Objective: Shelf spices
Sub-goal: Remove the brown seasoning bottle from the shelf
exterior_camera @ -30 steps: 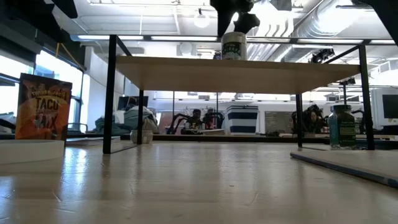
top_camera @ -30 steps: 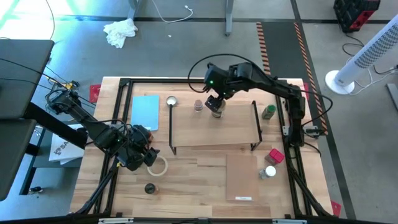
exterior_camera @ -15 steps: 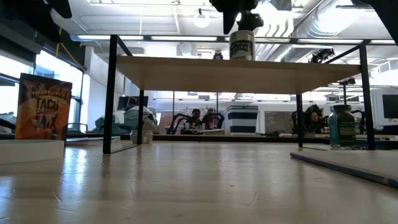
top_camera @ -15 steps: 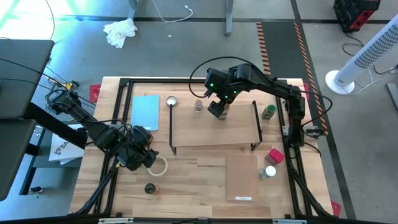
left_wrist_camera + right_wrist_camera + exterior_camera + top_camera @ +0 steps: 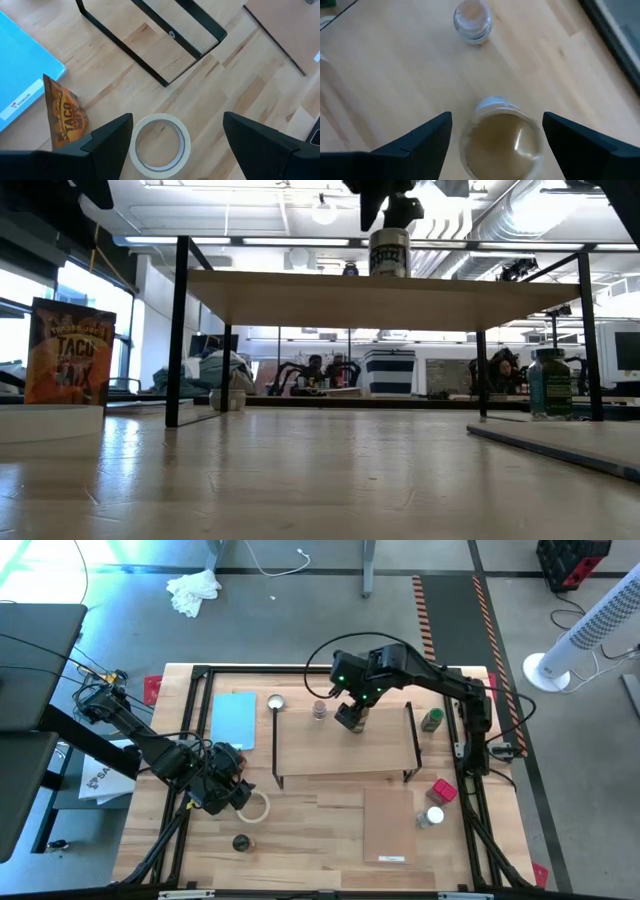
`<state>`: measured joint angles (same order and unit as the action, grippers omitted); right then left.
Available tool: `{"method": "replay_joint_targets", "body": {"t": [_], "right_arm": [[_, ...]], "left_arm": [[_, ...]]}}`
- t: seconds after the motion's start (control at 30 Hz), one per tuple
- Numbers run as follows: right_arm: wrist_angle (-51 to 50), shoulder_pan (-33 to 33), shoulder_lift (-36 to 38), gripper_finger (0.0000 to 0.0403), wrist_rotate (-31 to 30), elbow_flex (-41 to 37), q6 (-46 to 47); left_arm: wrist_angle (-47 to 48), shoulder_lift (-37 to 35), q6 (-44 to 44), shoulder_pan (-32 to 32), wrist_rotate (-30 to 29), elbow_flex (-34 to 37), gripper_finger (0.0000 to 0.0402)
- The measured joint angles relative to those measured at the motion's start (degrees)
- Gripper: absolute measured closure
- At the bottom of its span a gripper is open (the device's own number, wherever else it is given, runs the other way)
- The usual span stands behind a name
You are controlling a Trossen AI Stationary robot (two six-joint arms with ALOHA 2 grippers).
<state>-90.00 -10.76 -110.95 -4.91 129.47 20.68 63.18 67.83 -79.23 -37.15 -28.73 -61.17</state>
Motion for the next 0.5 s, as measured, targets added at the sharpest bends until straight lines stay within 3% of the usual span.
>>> {"method": "replay_joint_targets", "body": {"t": [0.13, 0.3, 0.5], "right_arm": [[0.01, -0.29, 3.81, 0.0094, -5.49, -0.51, -0.21], [0.08, -1.01, 9.09, 0.0094, -4.59, -5.08, -0.12], [0.69, -1.07, 20.81, 0.0094, -1.48, -18.36, 0.28]], "left_arm": [[0.00, 0.00, -0.03, 0.00, 1.66, 0.02, 0.0094], [0.00, 0.00, -0.04, -0.04, 2.12, 0.02, 0.0094], [-0.02, 0.00, -0.19, -0.37, 3.20, 0.02, 0.0094]]}}
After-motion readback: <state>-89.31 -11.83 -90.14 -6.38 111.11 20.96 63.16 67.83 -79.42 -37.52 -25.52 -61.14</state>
